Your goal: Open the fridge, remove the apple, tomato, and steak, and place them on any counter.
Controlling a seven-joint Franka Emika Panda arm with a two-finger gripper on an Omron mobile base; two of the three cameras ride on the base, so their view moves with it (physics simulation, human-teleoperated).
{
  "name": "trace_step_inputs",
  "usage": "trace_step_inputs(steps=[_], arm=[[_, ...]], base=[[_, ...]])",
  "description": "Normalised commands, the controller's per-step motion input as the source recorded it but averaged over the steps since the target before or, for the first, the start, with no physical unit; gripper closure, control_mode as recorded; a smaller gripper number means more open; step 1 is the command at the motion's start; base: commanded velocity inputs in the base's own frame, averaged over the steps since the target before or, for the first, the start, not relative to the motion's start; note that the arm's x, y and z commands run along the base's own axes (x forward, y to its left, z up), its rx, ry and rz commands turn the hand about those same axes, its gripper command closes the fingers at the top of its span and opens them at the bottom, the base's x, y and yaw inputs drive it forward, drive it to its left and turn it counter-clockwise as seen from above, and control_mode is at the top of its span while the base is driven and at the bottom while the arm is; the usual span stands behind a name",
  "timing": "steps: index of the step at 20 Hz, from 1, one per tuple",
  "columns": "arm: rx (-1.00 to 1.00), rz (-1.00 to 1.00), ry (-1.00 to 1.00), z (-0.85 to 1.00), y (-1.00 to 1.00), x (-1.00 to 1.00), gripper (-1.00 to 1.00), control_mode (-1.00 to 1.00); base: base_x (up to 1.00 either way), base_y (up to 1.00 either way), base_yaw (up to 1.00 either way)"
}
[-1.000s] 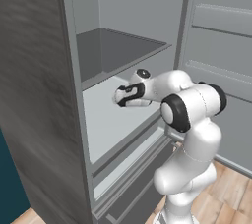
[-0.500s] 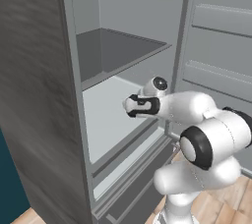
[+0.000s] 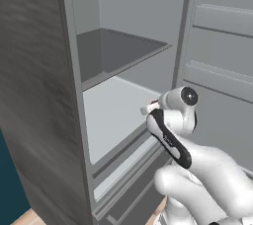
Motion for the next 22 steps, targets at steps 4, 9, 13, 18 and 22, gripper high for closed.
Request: trace_step_inputs(steps=[4,9,13,18,22], arm=[[-0.07,0.0,-0.05,1.0,-0.16,-1.0,1.0,-1.0],[-0.06,0.0,-0.02,1.0,-0.12,-1.0,1.0,-1.0],[-0.03,-0.02,0.0,1.0,-0.05,-1.0,1.0,-1.0],[-0.01,-0.02,0.0,0.79,-0.04,-0.91,1.0,-1.0],[0.0,0.0,0.01,0.63,0.0,-0.65,1.0,-1.0]], base=[[0.0,0.0,0.0],[0.0,0.0,0.0],[0.0,0.0,0.0],[0.0,0.0,0.0],[0.0,0.0,0.0]])
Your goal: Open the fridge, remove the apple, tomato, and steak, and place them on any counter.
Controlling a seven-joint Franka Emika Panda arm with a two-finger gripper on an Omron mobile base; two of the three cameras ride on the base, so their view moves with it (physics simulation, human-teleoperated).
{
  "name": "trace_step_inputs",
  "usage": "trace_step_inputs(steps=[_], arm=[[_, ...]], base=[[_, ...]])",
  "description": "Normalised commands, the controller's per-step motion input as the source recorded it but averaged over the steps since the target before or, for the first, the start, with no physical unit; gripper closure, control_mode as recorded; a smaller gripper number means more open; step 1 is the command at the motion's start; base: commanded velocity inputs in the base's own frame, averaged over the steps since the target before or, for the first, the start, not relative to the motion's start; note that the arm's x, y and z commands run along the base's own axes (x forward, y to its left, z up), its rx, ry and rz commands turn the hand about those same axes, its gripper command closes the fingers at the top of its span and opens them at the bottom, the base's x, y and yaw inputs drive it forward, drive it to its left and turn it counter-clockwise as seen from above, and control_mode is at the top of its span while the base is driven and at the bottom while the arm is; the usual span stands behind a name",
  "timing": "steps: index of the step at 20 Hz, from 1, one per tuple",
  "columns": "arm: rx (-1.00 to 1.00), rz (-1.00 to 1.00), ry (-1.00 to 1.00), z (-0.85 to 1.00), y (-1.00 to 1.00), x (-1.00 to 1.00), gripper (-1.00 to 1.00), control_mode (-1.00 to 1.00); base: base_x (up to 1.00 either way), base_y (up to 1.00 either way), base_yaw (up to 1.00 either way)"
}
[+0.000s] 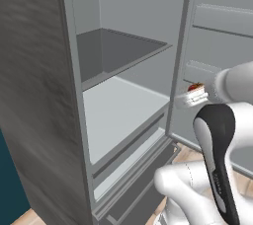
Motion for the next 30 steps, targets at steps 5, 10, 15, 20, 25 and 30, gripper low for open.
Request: trace_step_inputs(steps=[5,10,15,20,25,30], arm=[[0.0,-0.03,0.13,0.36,0.0,-0.28,1.0,-1.0],[0.0,-0.01,0.03,0.0,0.0,0.0,1.0,-1.0],[0.0,0.0,0.0,-0.01,0.0,0.0,1.0,-1.0],[0.0,0.0,0.0,-0.04,0.0,-0.02,1.0,1.0],[0.0,0.0,0.0,0.0,0.0,0.0,1.0,1.0],[0.0,0.0,0.0,0.0,0.0,0.0,1.0,1.0]], base=[[0.0,0.0,0.0],[0.0,0.0,0.0],[0.0,0.0,0.0],[-0.17,-0.02,-0.04],[-0.65,-0.14,-0.4],[-0.76,-0.27,-0.65]])
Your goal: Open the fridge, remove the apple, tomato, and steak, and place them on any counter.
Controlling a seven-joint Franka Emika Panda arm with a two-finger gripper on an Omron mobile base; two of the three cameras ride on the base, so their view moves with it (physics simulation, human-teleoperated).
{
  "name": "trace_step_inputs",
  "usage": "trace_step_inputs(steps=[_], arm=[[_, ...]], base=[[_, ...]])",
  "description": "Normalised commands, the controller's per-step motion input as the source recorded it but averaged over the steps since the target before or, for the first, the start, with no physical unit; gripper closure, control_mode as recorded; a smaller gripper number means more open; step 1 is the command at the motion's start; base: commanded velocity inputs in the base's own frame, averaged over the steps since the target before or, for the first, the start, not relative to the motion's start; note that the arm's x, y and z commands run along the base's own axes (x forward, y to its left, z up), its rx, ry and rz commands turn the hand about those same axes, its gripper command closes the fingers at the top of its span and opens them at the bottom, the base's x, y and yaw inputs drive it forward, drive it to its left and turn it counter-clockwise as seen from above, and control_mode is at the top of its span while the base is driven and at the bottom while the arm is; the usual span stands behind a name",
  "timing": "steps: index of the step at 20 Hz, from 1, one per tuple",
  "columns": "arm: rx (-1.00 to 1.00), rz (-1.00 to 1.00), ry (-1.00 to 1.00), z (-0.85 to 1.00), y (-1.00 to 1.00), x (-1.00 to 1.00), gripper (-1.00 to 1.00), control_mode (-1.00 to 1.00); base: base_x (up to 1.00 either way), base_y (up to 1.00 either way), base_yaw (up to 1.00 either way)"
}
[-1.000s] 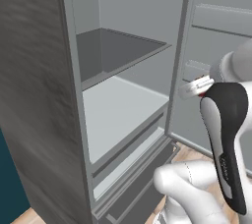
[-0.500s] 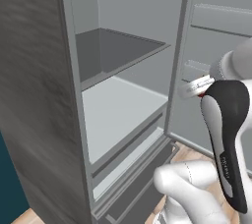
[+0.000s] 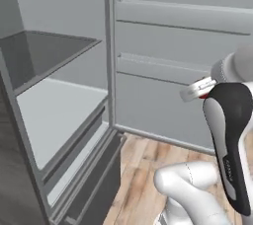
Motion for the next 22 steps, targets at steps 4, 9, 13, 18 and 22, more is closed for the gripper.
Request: trace_step_inputs(steps=[4,9,13,18,22], arm=[[0.0,0.0,0.0,0.0,0.0,0.0,1.0,1.0],[0.0,0.0,0.0,0.0,0.0,0.0,1.0,1.0],[0.0,0.0,0.0,0.0,0.0,0.0,1.0,1.0],[0.0,0.0,0.0,0.0,0.0,0.0,1.0,1.0],[0.0,0.0,0.0,0.0,0.0,0.0,1.0,1.0]], base=[[-0.58,0.0,-0.79],[-0.46,-0.17,-0.78],[-0.4,-0.21,-0.78],[-0.44,-0.28,-0.75],[-0.49,-0.39,-0.72]])
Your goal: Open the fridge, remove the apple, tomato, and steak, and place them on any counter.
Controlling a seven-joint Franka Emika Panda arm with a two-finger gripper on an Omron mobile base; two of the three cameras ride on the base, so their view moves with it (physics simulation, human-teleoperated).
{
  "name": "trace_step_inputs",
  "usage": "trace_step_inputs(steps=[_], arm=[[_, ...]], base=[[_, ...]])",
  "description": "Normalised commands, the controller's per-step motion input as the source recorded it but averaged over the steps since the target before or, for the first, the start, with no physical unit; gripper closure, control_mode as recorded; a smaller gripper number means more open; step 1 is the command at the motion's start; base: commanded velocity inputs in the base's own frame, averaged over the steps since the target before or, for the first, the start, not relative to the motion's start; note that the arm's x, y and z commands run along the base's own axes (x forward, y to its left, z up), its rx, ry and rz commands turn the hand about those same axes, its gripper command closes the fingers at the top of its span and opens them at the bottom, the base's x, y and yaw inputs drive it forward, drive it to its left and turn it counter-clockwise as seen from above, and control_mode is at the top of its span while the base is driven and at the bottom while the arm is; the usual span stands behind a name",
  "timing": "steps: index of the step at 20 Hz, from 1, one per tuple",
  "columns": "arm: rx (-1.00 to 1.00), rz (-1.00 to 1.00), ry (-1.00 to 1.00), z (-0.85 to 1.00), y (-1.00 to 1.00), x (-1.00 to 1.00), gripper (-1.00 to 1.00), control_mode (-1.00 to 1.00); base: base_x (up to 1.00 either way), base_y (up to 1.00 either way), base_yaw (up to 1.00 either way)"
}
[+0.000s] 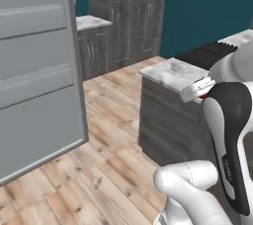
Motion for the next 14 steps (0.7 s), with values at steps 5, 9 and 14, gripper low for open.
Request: trace_step_inputs(steps=[5,9,14], arm=[[0.0,0.0,0.0,0.0,0.0,0.0,1.0,1.0],[0.0,0.0,0.0,0.0,0.0,0.0,1.0,1.0],[0.0,0.0,0.0,0.0,0.0,0.0,1.0,1.0]], base=[[-0.47,-0.47,-0.71],[-0.48,-0.52,-0.69],[-0.46,-0.49,-0.66]])
